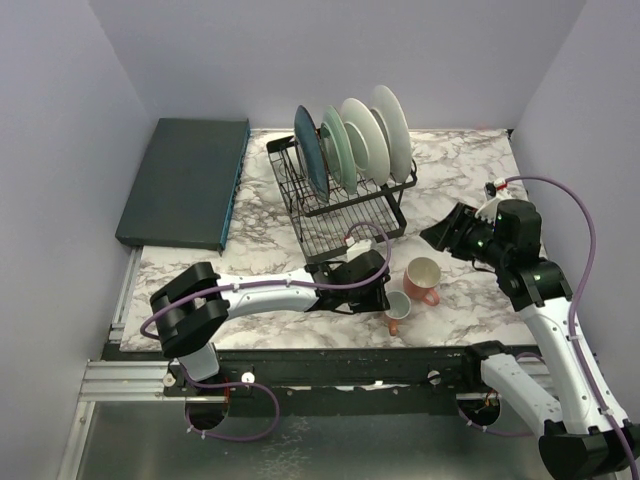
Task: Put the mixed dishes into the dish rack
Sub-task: Pick up the cup at the corner of the board.
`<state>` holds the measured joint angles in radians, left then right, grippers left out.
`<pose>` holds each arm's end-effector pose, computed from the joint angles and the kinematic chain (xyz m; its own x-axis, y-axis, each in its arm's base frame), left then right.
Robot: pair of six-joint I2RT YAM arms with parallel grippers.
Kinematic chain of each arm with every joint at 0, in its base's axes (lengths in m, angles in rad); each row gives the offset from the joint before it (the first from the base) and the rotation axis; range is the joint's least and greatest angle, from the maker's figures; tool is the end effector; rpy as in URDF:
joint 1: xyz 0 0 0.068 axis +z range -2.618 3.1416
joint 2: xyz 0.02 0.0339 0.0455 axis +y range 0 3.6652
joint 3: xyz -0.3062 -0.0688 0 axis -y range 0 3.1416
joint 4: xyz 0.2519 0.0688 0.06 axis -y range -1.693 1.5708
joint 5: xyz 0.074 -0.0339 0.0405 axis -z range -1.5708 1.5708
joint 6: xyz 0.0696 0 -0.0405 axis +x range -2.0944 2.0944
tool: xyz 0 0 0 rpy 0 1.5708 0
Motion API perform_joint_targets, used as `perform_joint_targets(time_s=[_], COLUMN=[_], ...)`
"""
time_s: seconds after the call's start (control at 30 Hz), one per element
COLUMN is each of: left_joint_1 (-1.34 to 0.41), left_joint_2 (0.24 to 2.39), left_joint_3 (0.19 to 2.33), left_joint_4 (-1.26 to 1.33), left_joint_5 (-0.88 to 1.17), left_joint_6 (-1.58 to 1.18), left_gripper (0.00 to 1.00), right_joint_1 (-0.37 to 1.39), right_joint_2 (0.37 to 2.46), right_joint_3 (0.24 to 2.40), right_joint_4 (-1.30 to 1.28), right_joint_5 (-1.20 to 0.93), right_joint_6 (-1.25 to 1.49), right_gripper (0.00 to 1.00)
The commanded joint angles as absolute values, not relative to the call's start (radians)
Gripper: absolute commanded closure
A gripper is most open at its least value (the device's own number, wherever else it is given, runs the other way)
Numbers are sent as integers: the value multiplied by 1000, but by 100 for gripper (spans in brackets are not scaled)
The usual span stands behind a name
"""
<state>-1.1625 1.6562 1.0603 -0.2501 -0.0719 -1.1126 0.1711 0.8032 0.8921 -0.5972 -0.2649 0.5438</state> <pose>0.1568 -0.3499 0.2195 -0.9355 -0.0904 -0.3415 0.1300 0.8107 -0.5708 0.1706 0.0480 0.3473 -0.6120 0.4010 -0.6816 -0.0854 0.8234 0.5610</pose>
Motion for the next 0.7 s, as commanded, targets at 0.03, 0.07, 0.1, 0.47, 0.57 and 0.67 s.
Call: perform_joint_targets(time_s=[0.03,0.07,0.1,0.47,0.57,0.67], left_joint_1=[-1169,-1170,-1170,-1170,-1170,-1170], left_joint_2=[1670,1670,1670,1632,1604,1569], left_joint_3=[1083,1082,1080,1023,1013,1004], left_joint_4=[-247,-247,-247,-248,-248,-247], left_joint_5=[-71,-68,-66,-62,-69,-66], left_joint_6=[-1094,-1093,-1092,-1092,-1088,-1083], left_gripper=[70,70,71,96,100,100], right_joint_1=[174,174,174,174,174,175], right_joint_2=[782,782,783,796,795,793], right_joint_3=[881,878,876,886,888,891], right_joint_4=[-640,-640,-640,-651,-655,-660], right_joint_5=[-286,-286,-288,-300,-307,-313], right_joint_6=[523,523,524,518,521,524], right_gripper=[41,41,41,41,41,41])
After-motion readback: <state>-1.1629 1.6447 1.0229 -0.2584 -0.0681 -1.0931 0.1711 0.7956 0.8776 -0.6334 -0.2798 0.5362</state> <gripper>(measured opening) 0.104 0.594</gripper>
